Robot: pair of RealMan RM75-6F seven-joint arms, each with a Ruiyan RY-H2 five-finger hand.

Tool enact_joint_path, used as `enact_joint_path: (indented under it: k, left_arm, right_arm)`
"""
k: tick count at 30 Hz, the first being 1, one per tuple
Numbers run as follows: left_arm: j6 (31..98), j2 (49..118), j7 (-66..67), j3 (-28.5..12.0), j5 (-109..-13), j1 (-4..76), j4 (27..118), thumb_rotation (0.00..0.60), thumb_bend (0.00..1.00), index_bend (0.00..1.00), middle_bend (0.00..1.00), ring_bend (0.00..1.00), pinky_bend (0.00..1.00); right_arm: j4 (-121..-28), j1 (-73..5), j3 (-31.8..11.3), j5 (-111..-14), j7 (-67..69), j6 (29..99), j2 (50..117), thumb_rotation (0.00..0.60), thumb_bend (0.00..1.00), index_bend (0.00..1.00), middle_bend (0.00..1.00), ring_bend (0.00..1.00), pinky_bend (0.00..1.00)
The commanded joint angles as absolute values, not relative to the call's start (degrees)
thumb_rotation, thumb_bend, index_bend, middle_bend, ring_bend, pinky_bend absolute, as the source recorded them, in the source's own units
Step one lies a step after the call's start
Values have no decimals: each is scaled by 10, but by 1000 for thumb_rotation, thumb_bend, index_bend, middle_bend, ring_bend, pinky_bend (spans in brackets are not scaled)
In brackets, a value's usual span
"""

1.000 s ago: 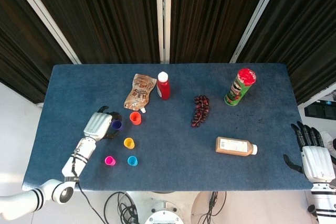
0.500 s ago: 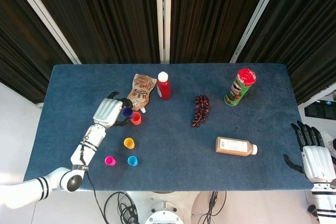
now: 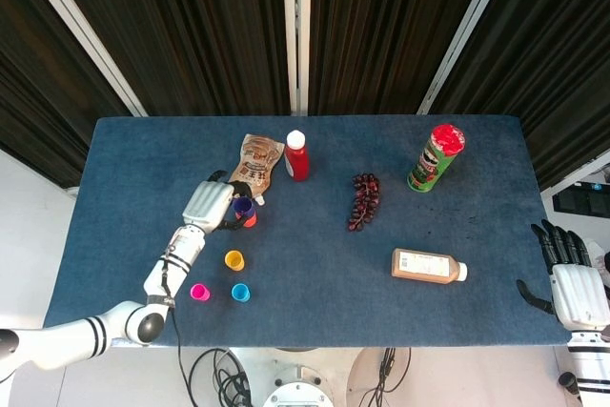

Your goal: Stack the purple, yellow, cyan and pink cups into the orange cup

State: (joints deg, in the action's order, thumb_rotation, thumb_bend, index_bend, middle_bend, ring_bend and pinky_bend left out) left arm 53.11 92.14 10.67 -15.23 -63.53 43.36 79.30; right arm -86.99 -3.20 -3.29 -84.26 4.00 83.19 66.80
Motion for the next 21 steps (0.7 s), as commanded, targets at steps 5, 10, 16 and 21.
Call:
enact_joint_path:
  k: [5, 10, 16, 21]
  left_arm:
    - [533, 940, 94, -143, -643, 438, 768, 600, 310, 474, 490, 499, 163]
    - [530, 944, 81, -135, -655, 439, 758, 600, 287, 347, 393, 365, 143]
    - [541, 939, 75, -130, -667, 436, 764, 600, 262, 208, 252, 227, 126]
    - [561, 923, 82, -130, -680, 430, 796, 600, 261, 207, 249, 225, 126]
  right_arm:
    - [-869, -33, -33, -841, 39, 829, 667, 600, 214, 0, 0, 0, 0]
    - [-870, -32, -34, -840, 39, 831, 667, 600, 214, 0, 0, 0, 0]
    - [-869, -33, -34, -839, 40, 829, 668, 600, 214, 0, 0, 0, 0]
    - [-869, -35, -34, -841, 39, 828, 668, 600, 214, 0, 0, 0, 0]
